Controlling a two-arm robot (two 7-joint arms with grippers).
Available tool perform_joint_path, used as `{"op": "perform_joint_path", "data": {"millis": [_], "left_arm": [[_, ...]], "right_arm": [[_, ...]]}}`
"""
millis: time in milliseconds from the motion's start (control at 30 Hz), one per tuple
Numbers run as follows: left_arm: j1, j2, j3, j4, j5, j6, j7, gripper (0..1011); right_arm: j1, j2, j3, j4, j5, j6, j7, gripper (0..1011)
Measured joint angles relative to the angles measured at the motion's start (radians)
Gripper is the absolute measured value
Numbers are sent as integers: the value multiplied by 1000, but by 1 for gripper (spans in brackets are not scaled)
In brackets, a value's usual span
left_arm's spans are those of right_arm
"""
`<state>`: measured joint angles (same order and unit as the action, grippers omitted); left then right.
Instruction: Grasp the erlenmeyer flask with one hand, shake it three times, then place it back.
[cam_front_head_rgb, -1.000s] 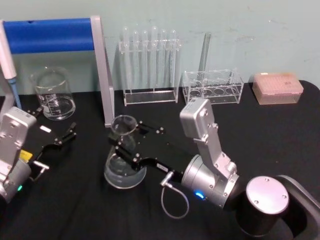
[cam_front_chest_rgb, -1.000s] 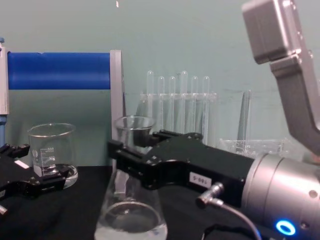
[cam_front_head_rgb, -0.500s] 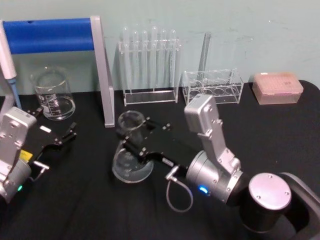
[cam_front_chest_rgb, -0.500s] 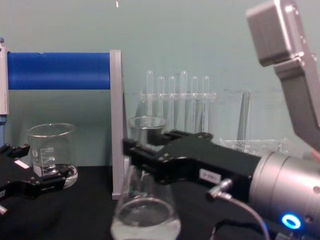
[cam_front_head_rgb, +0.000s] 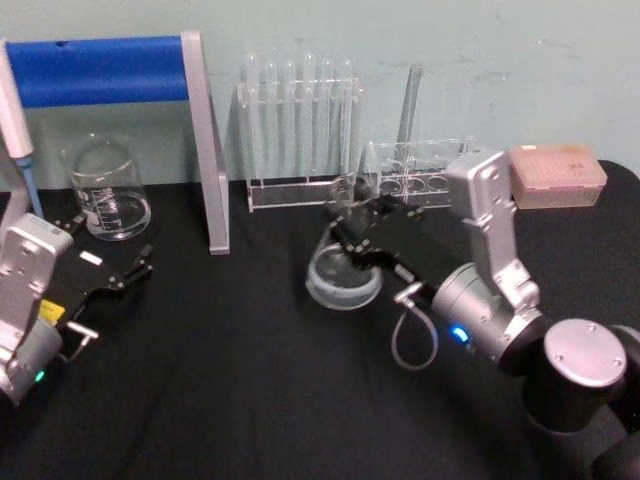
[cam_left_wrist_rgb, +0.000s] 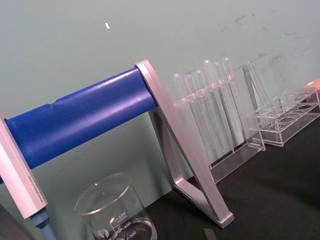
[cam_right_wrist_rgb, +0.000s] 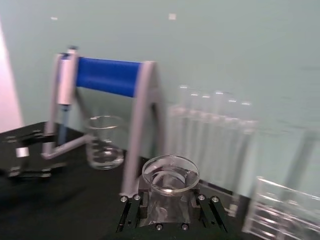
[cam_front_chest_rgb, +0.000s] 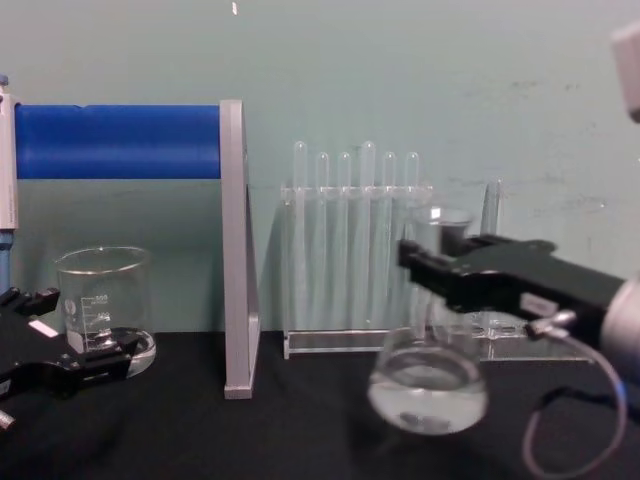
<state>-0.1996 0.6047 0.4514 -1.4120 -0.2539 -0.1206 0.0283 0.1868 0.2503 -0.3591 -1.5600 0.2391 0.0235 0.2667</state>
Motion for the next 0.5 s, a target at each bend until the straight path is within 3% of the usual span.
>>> {"op": "perform_joint_path", "data": {"millis": [333, 500], "left_arm": [[0, 0, 0, 0, 0, 0, 0, 1001], [0, 0, 0, 0, 0, 0, 0, 1001]], "right_arm": [[9, -11, 94, 36, -17, -1, -54, 449], [9, -15, 123, 44, -25, -3, -67, 449]]}}
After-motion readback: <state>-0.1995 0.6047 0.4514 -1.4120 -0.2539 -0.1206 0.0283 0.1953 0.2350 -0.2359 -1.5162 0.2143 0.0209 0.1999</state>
